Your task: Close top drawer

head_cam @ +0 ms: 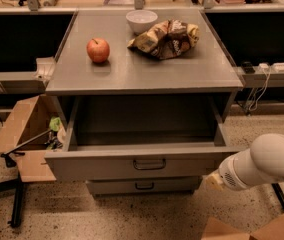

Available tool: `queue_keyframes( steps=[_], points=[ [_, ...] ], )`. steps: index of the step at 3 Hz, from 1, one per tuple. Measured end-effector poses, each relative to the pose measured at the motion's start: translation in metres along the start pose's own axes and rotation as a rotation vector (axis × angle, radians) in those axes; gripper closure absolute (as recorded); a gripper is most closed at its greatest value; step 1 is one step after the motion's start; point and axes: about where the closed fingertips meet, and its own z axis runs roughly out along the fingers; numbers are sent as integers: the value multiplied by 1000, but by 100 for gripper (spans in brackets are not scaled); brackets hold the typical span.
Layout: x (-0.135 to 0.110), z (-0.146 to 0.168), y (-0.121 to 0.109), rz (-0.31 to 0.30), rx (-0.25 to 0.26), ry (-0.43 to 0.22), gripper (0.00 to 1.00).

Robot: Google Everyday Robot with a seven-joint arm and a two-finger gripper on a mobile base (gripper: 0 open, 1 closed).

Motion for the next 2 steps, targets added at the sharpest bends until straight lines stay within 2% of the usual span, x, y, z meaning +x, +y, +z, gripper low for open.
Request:
queue_keyframes(
  steps=[1, 2],
  points=[
    [-48, 16, -23, -27, -12, -87, 100],
    [-47, 16, -22, -27, -12, -87, 100]
  ],
)
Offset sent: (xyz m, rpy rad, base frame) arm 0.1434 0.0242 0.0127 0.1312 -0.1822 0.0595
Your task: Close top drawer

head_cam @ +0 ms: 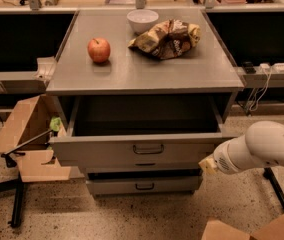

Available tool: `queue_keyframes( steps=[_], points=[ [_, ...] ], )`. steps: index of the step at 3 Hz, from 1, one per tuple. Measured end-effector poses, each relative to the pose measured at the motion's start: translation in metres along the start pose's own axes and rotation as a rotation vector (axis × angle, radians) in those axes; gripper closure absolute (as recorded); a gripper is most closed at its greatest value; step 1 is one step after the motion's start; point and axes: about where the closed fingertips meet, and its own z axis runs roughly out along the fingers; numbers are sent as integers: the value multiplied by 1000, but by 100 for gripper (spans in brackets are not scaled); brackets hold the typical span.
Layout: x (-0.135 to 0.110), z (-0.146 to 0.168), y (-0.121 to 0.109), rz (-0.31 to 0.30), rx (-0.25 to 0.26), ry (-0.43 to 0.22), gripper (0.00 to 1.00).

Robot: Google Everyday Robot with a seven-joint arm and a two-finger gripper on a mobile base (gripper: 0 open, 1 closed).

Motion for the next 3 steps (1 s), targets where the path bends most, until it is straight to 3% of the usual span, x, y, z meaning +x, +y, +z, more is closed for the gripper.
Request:
queue_keyframes(
  steps=[1, 2, 3],
  points=[
    [-48, 15, -16, -24, -27, -72, 100],
    [-52, 16, -16, -27, -30, -78, 100],
    [-80, 25, -22, -42, -53, -108, 100]
  ],
)
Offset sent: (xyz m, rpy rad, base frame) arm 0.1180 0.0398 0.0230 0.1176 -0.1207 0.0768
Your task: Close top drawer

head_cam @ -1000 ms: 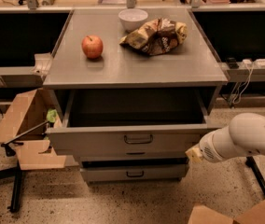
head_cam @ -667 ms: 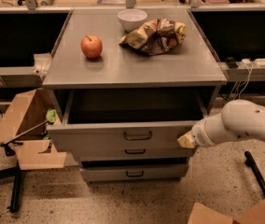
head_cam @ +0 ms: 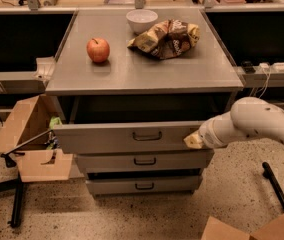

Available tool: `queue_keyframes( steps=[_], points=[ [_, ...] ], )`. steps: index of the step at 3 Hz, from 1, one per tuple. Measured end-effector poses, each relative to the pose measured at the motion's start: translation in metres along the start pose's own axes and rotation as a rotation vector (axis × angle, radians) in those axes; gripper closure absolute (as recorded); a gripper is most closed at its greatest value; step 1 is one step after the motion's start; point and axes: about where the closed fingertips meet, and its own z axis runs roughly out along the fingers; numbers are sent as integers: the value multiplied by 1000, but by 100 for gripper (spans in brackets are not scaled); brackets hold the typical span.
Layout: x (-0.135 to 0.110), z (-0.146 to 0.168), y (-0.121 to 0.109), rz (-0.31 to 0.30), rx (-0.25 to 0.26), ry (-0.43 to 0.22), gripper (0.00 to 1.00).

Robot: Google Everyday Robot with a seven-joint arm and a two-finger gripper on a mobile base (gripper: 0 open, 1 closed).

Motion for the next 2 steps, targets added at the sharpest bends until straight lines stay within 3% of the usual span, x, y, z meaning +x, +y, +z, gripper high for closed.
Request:
queue_keyframes(
  steps=[2],
  points=[
    [-33, 17, -9, -12, -34, -30, 100]
  ],
)
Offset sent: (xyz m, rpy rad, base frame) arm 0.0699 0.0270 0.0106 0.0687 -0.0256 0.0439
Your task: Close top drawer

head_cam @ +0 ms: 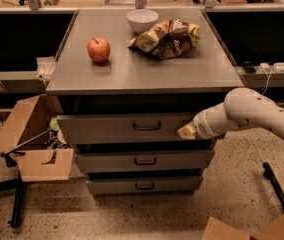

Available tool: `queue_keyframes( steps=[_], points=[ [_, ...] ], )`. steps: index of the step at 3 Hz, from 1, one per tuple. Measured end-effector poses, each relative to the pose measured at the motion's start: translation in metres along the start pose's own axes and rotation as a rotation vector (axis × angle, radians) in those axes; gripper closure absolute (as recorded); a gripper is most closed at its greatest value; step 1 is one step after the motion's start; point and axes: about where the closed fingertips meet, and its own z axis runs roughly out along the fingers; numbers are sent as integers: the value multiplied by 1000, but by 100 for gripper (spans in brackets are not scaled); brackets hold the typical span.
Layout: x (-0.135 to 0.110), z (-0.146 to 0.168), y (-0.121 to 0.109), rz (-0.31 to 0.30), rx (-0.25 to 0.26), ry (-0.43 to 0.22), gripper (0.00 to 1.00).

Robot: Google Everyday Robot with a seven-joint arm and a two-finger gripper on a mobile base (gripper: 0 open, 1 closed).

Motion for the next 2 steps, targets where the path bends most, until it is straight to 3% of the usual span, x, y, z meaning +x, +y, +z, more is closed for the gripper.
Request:
queue_keyframes(
  steps=[1, 2],
  points=[
    [-11, 6, -6, -2, -17, -14, 100],
    [-7, -1, -7, 0, -34, -37, 100]
  ],
)
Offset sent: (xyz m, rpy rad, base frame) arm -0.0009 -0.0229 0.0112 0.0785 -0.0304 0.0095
